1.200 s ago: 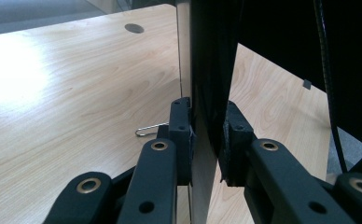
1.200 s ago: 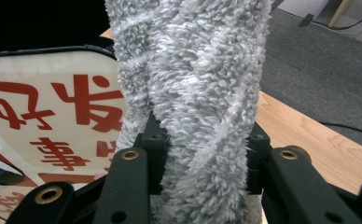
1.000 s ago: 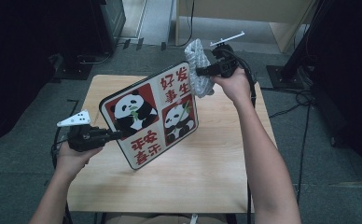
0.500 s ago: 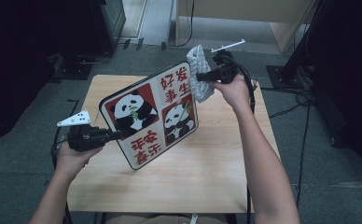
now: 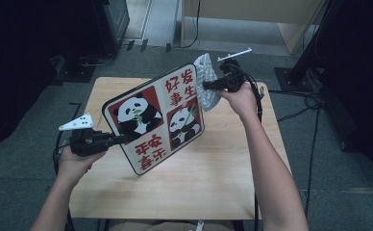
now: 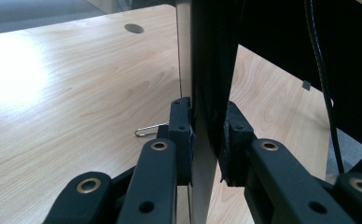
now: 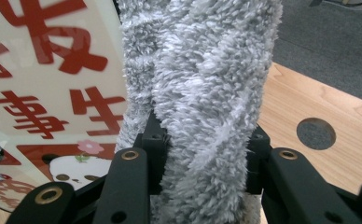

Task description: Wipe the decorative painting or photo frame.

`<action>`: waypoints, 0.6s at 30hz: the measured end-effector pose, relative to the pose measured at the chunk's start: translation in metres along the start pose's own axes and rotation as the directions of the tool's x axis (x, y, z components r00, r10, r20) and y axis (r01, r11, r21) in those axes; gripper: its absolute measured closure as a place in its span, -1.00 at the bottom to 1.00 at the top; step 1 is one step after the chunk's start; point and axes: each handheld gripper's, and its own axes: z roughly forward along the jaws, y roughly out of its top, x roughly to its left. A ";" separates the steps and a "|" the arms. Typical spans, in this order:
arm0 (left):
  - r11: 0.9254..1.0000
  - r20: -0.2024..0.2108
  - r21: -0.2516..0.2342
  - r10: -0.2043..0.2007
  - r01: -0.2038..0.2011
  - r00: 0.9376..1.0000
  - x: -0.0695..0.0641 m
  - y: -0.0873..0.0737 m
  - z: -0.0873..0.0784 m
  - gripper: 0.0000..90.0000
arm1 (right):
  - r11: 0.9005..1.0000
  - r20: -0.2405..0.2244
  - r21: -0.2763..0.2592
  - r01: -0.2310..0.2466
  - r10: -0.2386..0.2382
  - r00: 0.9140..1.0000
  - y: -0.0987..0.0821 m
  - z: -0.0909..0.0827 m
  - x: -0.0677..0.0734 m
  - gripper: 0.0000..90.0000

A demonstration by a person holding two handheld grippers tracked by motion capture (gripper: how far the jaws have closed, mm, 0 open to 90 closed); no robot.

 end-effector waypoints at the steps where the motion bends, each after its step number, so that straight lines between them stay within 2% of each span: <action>1: 1.000 0.000 0.000 0.000 0.000 1.000 0.000 0.000 0.000 0.75 | 1.000 0.000 0.000 0.000 0.000 1.000 0.000 0.000 0.000 0.42; 15: 1.000 0.001 -0.002 0.000 0.000 1.000 0.000 0.000 0.000 0.75 | 1.000 0.008 0.010 0.018 -0.018 1.000 -0.016 0.009 -0.004 0.42; 18: 1.000 0.001 -0.001 0.001 -0.001 1.000 0.000 0.000 0.000 0.75 | 1.000 0.008 0.004 0.007 -0.007 1.000 -0.020 0.012 -0.005 0.42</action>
